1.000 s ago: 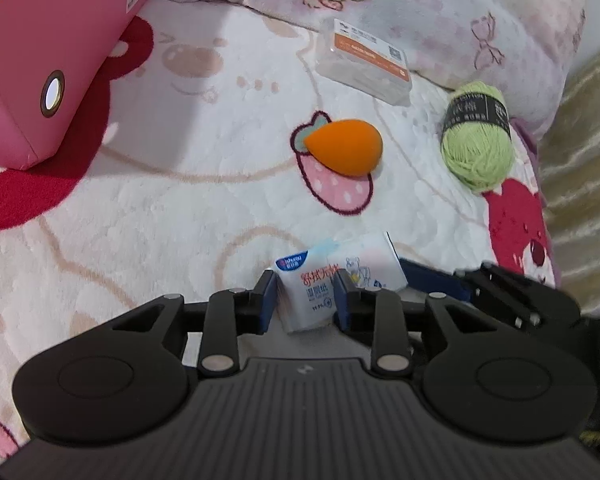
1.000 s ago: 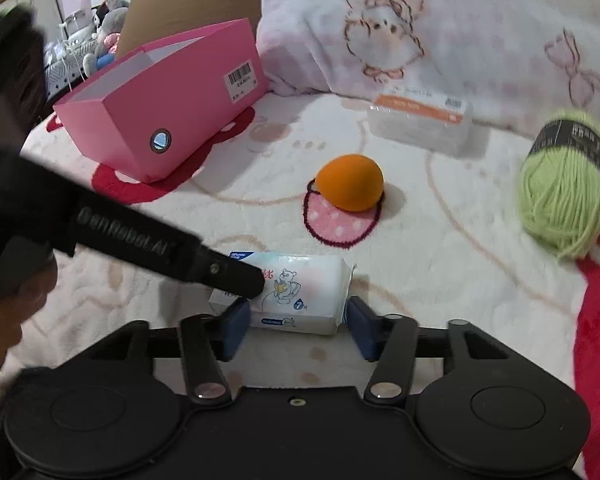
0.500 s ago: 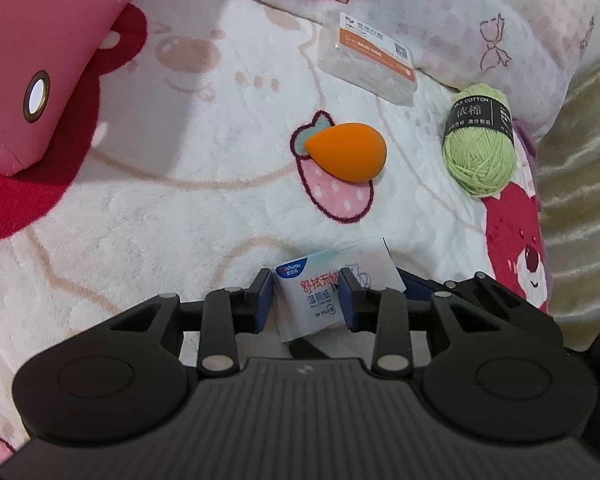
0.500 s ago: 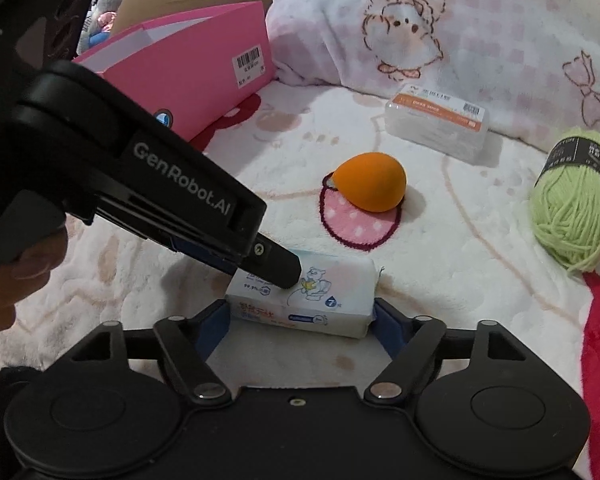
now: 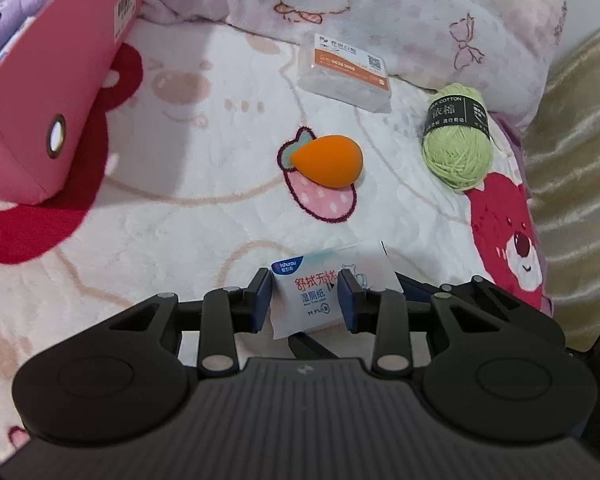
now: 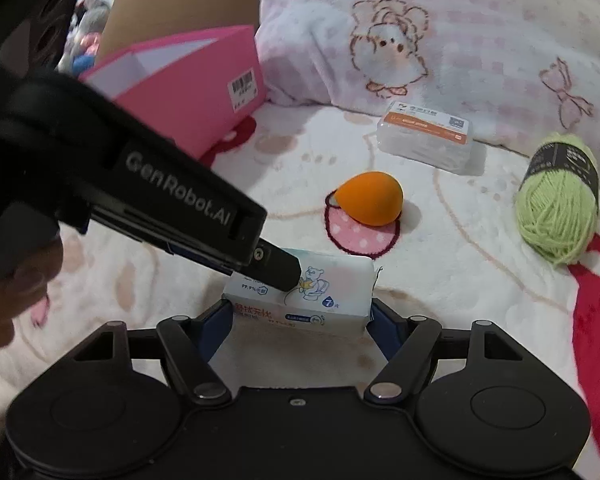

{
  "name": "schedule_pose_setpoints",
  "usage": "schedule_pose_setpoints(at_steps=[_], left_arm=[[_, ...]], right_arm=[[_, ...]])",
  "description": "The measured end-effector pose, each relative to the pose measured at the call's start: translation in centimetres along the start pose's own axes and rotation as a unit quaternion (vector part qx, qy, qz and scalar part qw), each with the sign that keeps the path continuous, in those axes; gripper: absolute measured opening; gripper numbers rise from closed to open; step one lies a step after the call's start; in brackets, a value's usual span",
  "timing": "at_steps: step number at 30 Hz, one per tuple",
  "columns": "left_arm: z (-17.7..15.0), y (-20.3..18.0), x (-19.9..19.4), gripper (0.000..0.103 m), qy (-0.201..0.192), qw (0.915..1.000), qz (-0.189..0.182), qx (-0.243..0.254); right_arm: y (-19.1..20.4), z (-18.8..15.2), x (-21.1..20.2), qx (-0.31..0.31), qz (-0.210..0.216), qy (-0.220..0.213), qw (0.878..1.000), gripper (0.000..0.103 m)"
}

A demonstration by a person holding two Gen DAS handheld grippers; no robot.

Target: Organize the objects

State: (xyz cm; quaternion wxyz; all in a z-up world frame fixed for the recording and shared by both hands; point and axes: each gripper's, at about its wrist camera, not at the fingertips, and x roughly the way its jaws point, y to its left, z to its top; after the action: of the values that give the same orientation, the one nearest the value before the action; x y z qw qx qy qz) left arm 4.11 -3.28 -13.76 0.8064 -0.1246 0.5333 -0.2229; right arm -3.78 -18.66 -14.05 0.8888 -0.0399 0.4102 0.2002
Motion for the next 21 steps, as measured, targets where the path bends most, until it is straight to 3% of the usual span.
schedule_pose_setpoints(at_steps=[5, 11, 17, 21], left_arm=[[-0.4, -0.1, -1.2, 0.033, 0.003, 0.9997, 0.000, 0.023], [-1.4, 1.4, -2.4, 0.033, 0.020, 0.9997, -0.010, 0.012], [-2.0, 2.8, -3.8, 0.033, 0.010, 0.9999, -0.001, 0.007], [-2.2, 3.4, -5.0, 0.033, 0.005, 0.9999, -0.011, 0.001]], right_arm=[[1.1, 0.1, -1.1, 0.003, 0.001, -0.004, 1.000, 0.077], [1.8, 0.2, -1.8, 0.014, 0.026, -0.006, 1.000, 0.077], [3.6, -0.7, -1.5, 0.001, 0.026, 0.011, 1.000, 0.063], [3.7, -0.6, -1.9, 0.034, 0.025, 0.012, 0.999, 0.054]])
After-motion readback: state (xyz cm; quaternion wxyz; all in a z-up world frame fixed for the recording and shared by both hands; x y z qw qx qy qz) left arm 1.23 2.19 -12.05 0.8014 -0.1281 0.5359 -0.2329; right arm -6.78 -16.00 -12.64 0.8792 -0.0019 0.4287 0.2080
